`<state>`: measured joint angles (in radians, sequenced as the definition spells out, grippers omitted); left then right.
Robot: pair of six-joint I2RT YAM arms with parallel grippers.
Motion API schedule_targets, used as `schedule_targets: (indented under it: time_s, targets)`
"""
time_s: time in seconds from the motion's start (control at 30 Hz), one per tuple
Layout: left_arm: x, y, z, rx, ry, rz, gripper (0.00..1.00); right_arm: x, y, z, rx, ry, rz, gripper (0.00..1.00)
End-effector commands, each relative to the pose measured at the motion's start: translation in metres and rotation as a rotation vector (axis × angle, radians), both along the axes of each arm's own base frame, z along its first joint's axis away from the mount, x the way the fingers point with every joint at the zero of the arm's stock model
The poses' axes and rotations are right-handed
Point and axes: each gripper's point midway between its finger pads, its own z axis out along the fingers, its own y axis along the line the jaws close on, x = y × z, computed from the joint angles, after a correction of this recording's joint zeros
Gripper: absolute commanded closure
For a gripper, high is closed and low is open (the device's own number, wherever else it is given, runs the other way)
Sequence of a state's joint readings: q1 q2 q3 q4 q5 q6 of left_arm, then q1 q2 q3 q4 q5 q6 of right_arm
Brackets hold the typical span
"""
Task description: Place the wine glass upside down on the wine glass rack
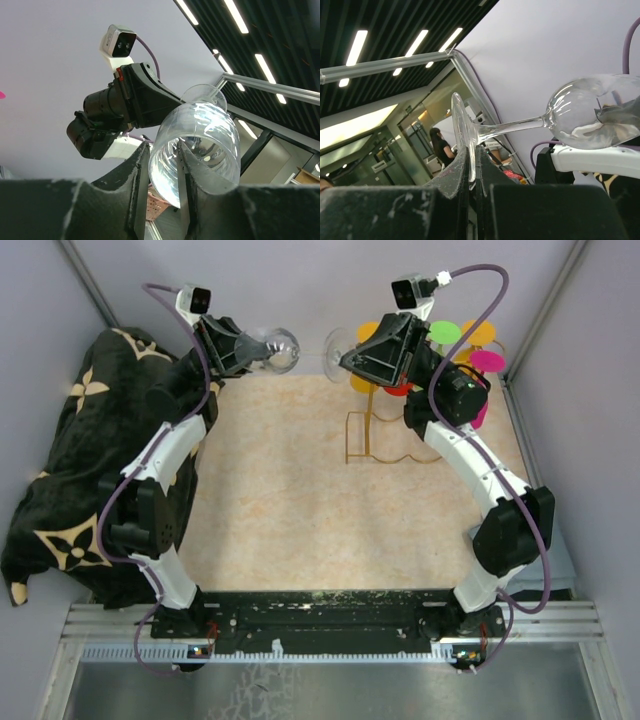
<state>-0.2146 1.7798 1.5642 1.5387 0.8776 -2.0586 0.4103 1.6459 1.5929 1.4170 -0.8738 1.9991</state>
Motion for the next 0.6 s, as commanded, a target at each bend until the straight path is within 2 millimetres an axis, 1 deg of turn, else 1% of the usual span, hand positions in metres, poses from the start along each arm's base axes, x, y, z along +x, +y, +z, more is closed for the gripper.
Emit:
schedule_targets:
  time_s: [0.0, 0.1, 0.23, 0.33, 0.43, 0.57]
  targets:
    - [-0.053, 0.014, 0.014, -0.079, -0.188, -0.051, 0.65, -0.017, -0.012, 0.023, 0.083, -0.11, -0.028, 1.0]
    - [-0.052, 0.014, 0.012, -0.076, -0.185, -0.051, 0.6, -0.018, -0.012, 0.026, 0.087, -0.115, -0.032, 1.0]
    - [-0.048, 0.014, 0.004, -0.064, -0.178, -0.042, 0.59, -0.018, -0.013, 0.029, 0.087, -0.126, -0.045, 1.0]
    - [-0.041, 0.013, -0.007, -0.046, -0.151, -0.031, 0.59, -0.014, -0.016, 0.032, 0.085, -0.127, -0.064, 1.0]
    - [-0.037, 0.013, -0.014, -0.031, -0.14, -0.02, 0.59, -0.011, -0.02, 0.035, 0.083, -0.132, -0.079, 1.0]
    - [-0.034, 0.015, -0.02, -0.008, -0.144, -0.001, 0.57, -0.007, -0.03, 0.038, 0.083, -0.136, -0.107, 1.0]
